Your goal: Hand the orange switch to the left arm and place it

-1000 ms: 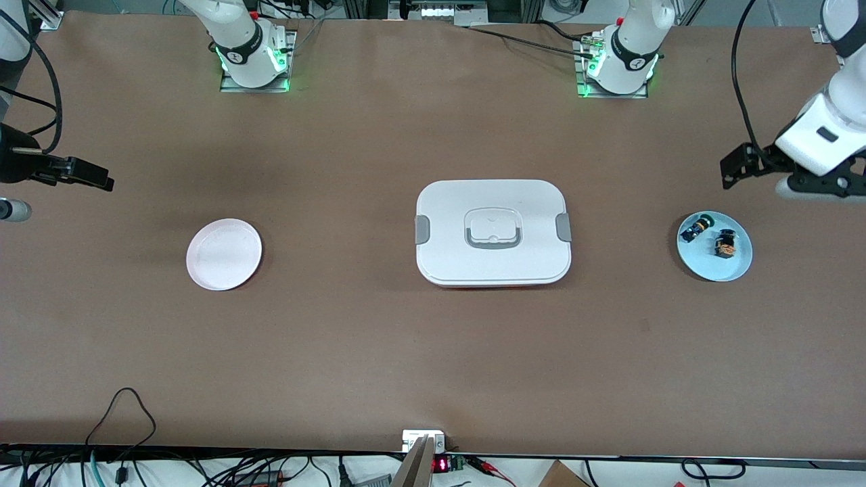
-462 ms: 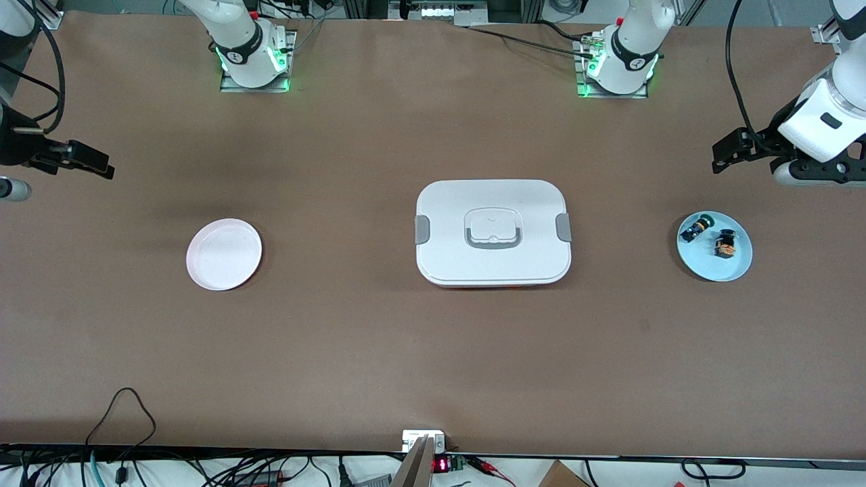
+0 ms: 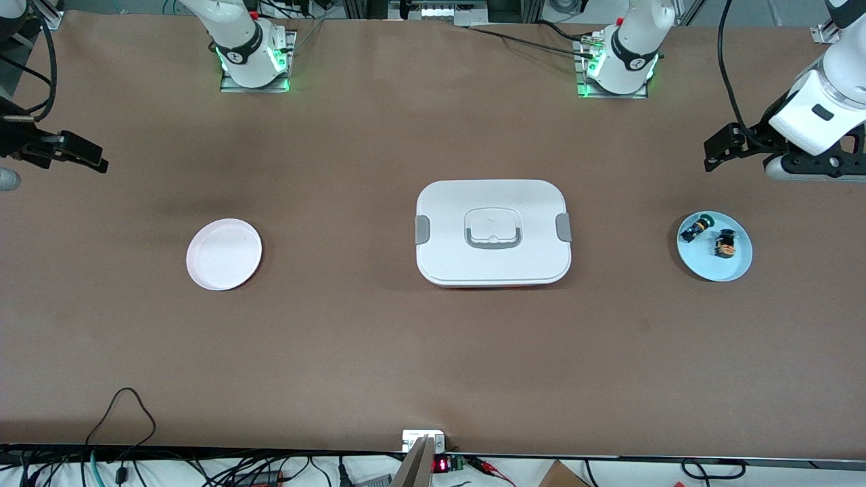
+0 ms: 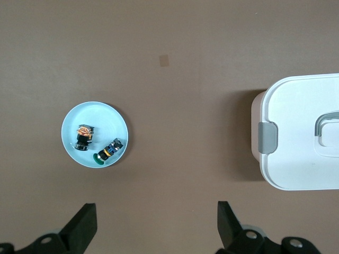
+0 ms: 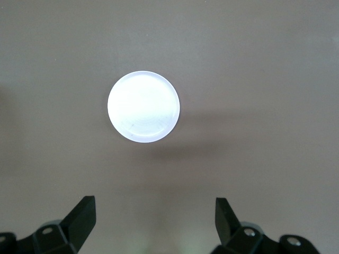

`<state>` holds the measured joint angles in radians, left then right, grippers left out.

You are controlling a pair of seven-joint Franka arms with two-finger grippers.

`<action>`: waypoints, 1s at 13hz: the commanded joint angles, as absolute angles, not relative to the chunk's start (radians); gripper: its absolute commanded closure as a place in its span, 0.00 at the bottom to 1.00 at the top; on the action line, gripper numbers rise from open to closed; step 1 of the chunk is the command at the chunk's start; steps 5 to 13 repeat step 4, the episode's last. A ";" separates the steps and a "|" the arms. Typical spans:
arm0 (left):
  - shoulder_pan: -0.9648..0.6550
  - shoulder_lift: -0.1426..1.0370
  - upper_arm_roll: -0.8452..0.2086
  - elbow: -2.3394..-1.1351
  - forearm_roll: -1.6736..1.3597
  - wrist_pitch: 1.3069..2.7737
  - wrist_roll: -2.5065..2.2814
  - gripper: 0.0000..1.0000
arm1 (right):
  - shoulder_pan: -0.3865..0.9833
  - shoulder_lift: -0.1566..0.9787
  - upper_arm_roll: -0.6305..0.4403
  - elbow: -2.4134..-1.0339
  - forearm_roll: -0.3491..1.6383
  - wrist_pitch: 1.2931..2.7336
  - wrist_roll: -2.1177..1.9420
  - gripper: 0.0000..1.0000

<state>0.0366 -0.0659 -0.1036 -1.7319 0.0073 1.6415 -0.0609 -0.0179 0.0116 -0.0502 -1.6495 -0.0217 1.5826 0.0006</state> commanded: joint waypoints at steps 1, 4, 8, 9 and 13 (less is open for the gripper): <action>0.029 -0.051 -0.104 -1.707 0.012 1.618 -0.066 0.00 | -0.025 0.002 -0.043 -1.646 -0.020 1.575 -0.009 0.00; 0.031 -0.049 -0.100 -1.680 0.011 1.612 -0.061 0.00 | -0.023 0.002 -0.038 -1.647 -0.021 1.575 -0.011 0.00; 0.031 -0.049 -0.100 -1.680 0.011 1.612 -0.061 0.00 | -0.023 0.002 -0.038 -1.647 -0.021 1.575 -0.011 0.00; 0.031 -0.049 -0.100 -1.680 0.011 1.612 -0.061 0.00 | -0.023 0.002 -0.038 -1.647 -0.021 1.575 -0.011 0.00; 0.031 -0.049 -0.100 -1.680 0.011 1.612 -0.061 0.00 | -0.023 0.002 -0.038 -1.647 -0.021 1.575 -0.011 0.00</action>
